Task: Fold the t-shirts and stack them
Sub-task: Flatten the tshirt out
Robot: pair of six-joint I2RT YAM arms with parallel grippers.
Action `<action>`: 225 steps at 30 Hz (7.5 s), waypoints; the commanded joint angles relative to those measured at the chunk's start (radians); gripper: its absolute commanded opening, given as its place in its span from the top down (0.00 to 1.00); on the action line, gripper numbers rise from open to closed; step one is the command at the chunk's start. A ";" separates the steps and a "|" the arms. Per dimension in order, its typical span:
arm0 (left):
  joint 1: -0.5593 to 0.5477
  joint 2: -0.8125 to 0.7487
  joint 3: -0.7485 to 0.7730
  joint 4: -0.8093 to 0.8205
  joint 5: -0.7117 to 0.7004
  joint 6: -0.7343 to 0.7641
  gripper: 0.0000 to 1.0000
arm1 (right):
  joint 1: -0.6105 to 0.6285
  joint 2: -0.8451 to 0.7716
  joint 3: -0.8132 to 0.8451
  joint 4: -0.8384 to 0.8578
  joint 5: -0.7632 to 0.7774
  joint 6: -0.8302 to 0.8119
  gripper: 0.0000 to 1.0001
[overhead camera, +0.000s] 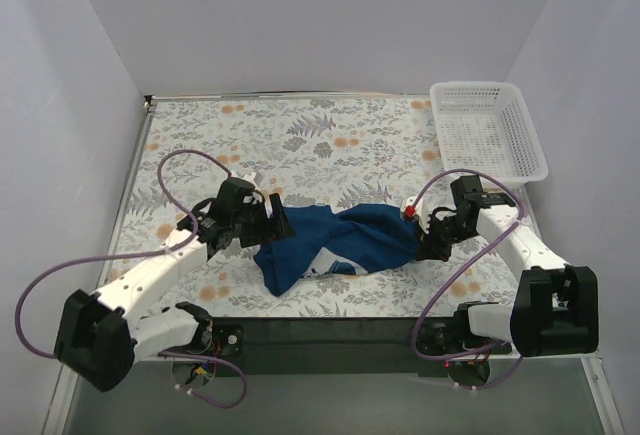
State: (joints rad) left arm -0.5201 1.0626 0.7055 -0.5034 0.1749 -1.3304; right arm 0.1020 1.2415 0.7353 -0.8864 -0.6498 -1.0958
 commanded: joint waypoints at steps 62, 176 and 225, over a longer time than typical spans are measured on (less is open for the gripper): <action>0.000 0.191 0.072 0.019 -0.063 0.089 0.87 | -0.002 0.029 0.046 0.089 -0.051 0.099 0.99; 0.391 0.092 0.329 0.626 -0.390 0.287 1.00 | 0.194 0.217 0.767 0.571 -0.030 0.472 0.99; 0.407 0.849 0.839 0.444 -0.451 0.250 0.31 | 0.145 0.737 1.210 0.641 0.363 0.749 0.30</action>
State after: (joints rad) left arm -0.1204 2.0495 1.4582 -0.0303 -0.2478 -1.0973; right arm 0.2722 2.2181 1.9751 -0.3363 -0.2325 -0.3908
